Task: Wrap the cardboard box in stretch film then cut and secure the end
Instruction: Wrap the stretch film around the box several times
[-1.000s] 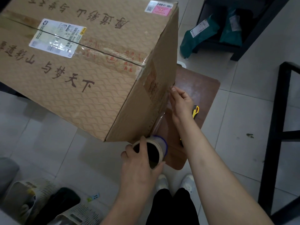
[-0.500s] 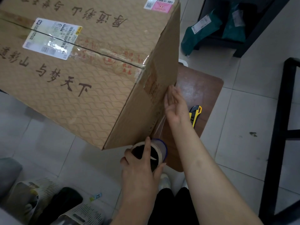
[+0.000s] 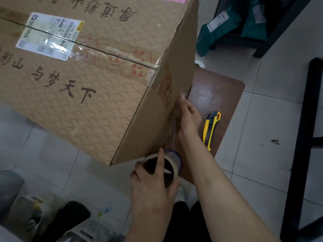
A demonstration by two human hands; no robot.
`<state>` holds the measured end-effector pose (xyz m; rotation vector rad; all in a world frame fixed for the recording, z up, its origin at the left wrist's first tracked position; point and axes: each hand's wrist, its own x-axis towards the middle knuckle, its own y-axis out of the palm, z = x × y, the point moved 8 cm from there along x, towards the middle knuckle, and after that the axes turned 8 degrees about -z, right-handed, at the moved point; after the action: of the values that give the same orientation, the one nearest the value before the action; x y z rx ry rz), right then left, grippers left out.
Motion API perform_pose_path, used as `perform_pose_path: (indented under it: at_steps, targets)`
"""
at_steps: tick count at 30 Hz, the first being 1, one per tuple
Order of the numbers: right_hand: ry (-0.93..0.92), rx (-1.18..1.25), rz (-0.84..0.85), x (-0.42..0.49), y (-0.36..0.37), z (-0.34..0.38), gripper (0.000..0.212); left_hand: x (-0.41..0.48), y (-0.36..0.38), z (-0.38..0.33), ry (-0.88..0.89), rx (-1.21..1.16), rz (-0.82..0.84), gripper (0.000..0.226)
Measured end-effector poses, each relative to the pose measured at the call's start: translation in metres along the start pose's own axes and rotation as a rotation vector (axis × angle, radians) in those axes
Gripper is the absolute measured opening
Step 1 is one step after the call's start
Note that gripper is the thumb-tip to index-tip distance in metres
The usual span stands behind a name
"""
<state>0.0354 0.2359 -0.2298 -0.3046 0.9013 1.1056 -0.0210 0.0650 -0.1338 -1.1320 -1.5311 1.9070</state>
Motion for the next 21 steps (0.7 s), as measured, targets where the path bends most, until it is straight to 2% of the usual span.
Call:
perform_pose_path:
  at_steps: [5, 9, 15, 17, 21]
  targets:
    - [0.061, 0.076, 0.116, -0.003, -0.013, -0.019, 0.042, 0.001, 0.000, 0.001, -0.011, -0.014, 0.001, 0.082]
    - [-0.097, -0.123, 0.111, -0.009, -0.016, -0.022, 0.045, 0.001, -0.005, 0.000, -0.009, -0.066, -0.009, 0.083]
    - [-0.257, -0.433, 0.389, -0.026, 0.008, -0.029, 0.053, 0.001, -0.014, -0.006, 0.060, -0.105, -0.106, 0.081]
    - [-0.256, -0.519, 0.429, -0.030, 0.015, -0.035, 0.056, 0.001, -0.014, -0.005, 0.035, -0.141, -0.084, 0.081]
    - [-0.200, -0.508, 0.469, -0.031, 0.024, -0.041, 0.058, 0.000, -0.010, -0.003, 0.013, -0.105, -0.041, 0.083]
